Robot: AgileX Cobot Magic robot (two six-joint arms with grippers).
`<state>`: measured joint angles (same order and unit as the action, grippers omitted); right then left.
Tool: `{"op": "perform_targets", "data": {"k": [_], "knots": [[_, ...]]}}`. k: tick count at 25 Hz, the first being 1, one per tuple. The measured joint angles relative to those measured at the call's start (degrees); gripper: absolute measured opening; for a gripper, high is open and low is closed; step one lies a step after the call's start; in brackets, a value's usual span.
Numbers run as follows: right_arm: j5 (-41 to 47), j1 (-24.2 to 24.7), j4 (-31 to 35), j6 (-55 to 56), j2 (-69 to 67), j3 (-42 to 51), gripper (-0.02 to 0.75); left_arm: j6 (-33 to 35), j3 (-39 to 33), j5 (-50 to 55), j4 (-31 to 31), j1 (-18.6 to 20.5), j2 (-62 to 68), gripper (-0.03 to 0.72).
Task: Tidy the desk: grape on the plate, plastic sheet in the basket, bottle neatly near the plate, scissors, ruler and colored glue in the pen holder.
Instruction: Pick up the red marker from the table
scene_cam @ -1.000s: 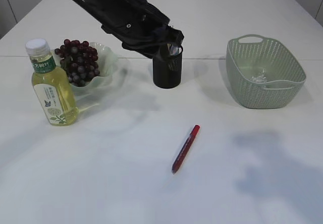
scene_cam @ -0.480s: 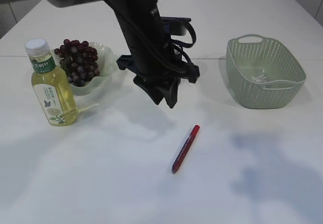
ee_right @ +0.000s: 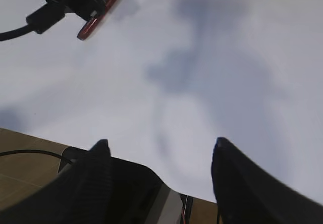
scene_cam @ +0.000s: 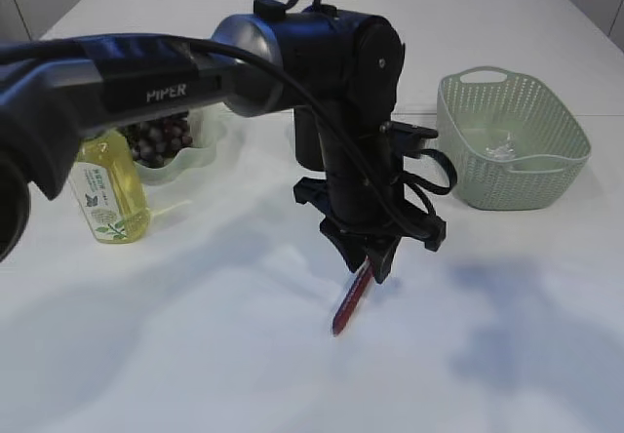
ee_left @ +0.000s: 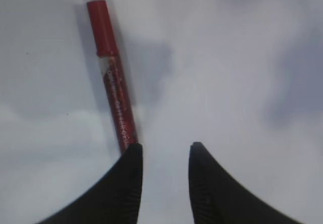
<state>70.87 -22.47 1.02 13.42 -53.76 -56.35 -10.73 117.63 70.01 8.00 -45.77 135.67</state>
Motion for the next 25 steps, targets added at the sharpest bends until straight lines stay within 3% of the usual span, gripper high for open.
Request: {"op": "perform_targets", "data": {"k": [25], "knots": [[0.5,0.0,0.0,0.1,0.0,0.0,0.490,-2.0,0.0,-0.1,-3.5,0.6,4.3,0.232]]}}
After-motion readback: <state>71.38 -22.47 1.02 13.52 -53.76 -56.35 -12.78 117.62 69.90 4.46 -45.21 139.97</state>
